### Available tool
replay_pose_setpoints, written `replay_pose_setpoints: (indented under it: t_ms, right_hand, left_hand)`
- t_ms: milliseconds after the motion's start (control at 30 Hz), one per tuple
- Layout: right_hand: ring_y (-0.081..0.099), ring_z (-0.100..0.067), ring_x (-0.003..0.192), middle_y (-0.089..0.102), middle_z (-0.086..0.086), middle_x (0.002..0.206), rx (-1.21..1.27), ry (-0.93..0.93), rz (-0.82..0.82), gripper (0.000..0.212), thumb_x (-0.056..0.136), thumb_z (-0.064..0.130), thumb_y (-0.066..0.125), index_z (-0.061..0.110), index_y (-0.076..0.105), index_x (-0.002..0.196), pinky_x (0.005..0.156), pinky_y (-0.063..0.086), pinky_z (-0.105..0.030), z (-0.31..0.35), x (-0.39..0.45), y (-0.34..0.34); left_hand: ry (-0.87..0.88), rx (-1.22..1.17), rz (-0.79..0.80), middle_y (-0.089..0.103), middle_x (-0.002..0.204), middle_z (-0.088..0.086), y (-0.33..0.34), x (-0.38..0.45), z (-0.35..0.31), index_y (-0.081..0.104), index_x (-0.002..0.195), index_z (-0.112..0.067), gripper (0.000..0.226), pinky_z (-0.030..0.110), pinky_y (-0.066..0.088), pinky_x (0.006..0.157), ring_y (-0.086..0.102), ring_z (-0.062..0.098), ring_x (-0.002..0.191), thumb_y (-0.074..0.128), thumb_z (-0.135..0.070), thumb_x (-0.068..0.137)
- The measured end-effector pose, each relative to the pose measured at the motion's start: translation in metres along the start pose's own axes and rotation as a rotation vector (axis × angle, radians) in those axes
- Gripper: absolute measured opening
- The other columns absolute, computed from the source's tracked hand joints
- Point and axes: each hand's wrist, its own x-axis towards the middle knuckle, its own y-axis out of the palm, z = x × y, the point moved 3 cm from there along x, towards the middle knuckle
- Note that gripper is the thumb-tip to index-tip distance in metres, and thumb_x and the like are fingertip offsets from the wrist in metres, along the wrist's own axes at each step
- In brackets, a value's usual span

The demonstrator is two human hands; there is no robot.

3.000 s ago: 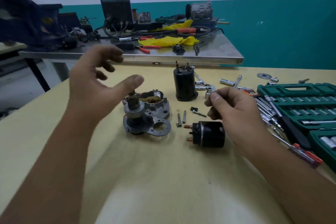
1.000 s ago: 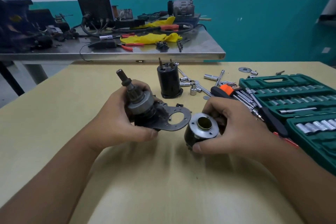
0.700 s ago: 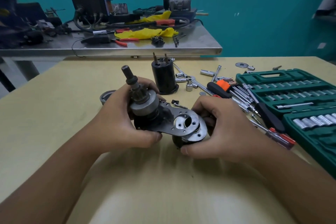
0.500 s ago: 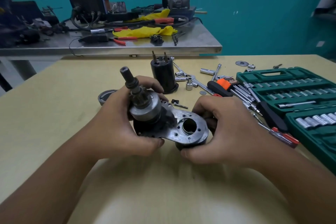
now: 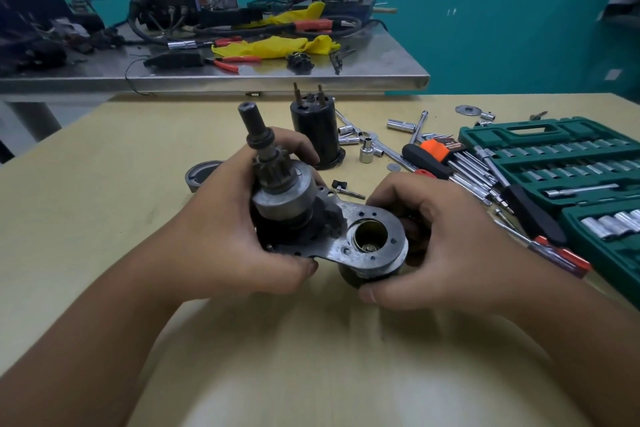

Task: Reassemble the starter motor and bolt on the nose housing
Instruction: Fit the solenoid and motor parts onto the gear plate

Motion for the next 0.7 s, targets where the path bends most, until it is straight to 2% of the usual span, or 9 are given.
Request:
replay_pose_setpoints:
  t_ms: [100,167,233,333,433,567,633,700]
  right_hand:
    - [0.067,-0.025,0.069,0.069,-0.006,0.083,0.065,0.009,0.036,0.047,0.053,0.027,0.09,0.026,0.066,0.093,0.057,0.055,-0.04,-0.004,0.0,-0.003]
    - [0.068,-0.028,0.071,0.071,-0.007,0.085,0.065,0.016,0.032,0.049,0.052,0.024,0.092,0.025,0.068,0.095,0.061,0.056,-0.046,-0.007,0.002,-0.005]
    - [0.07,-0.023,0.072,0.072,-0.003,0.087,0.061,0.026,0.033,0.049,0.053,0.018,0.094,0.025,0.07,0.095,0.063,0.059,-0.043,-0.008,0.002,-0.005]
    - [0.07,-0.011,0.067,0.072,0.003,0.082,0.026,0.028,-0.008,0.048,0.05,0.019,0.095,0.022,0.071,0.091,0.058,0.057,-0.028,-0.007,0.0,-0.002]
    - [0.066,-0.021,0.061,0.07,-0.002,0.073,-0.076,0.019,-0.083,0.043,0.048,0.027,0.094,0.02,0.07,0.084,0.051,0.052,-0.036,-0.001,-0.001,-0.001]
    - [0.062,-0.027,0.058,0.067,-0.005,0.066,-0.134,0.03,-0.097,0.039,0.049,0.017,0.097,0.017,0.068,0.076,0.047,0.045,-0.042,0.007,-0.001,-0.005]
    - [0.057,-0.021,0.053,0.065,-0.004,0.065,-0.186,0.033,-0.079,0.039,0.051,0.018,0.097,0.015,0.067,0.075,0.046,0.045,-0.04,0.009,-0.002,-0.005]
    - [0.044,-0.009,0.048,0.06,-0.004,0.062,-0.255,0.027,-0.077,0.039,0.05,0.025,0.094,0.015,0.064,0.073,0.042,0.037,-0.031,0.011,-0.003,-0.004]
  left_hand:
    - [-0.014,0.001,-0.019,0.069,0.108,0.005,0.0,0.0,0.003,0.052,0.125,-0.026,0.078,0.034,0.063,0.077,0.072,0.025,0.102,0.084,-0.004,0.058]
    - [-0.015,-0.001,-0.041,0.069,0.107,0.005,0.0,0.0,0.005,0.052,0.124,-0.028,0.078,0.034,0.064,0.076,0.073,0.024,0.099,0.084,-0.001,0.058]
    - [-0.02,-0.009,-0.046,0.069,0.107,0.005,-0.001,0.0,0.007,0.052,0.123,-0.028,0.079,0.032,0.064,0.076,0.073,0.023,0.099,0.083,0.003,0.058]
    - [-0.026,-0.009,-0.043,0.069,0.107,0.007,-0.002,0.0,0.008,0.052,0.124,-0.028,0.079,0.034,0.064,0.076,0.073,0.025,0.098,0.082,0.005,0.059]
    - [-0.012,0.005,-0.045,0.07,0.105,0.008,-0.003,-0.001,0.005,0.051,0.126,-0.03,0.082,0.03,0.063,0.072,0.073,0.025,0.097,0.083,0.004,0.058]
    - [0.031,0.031,-0.036,0.069,0.104,0.01,0.001,-0.002,-0.002,0.049,0.127,-0.032,0.083,0.043,0.061,0.069,0.072,0.028,0.093,0.085,-0.01,0.057]
    - [0.04,0.041,-0.03,0.069,0.104,0.009,0.005,-0.002,-0.005,0.048,0.126,-0.036,0.082,0.045,0.061,0.07,0.072,0.028,0.094,0.085,-0.012,0.057]
    - [0.034,0.039,-0.026,0.068,0.102,0.008,0.007,-0.001,-0.005,0.048,0.126,-0.038,0.082,0.046,0.062,0.07,0.072,0.028,0.094,0.085,-0.011,0.058]
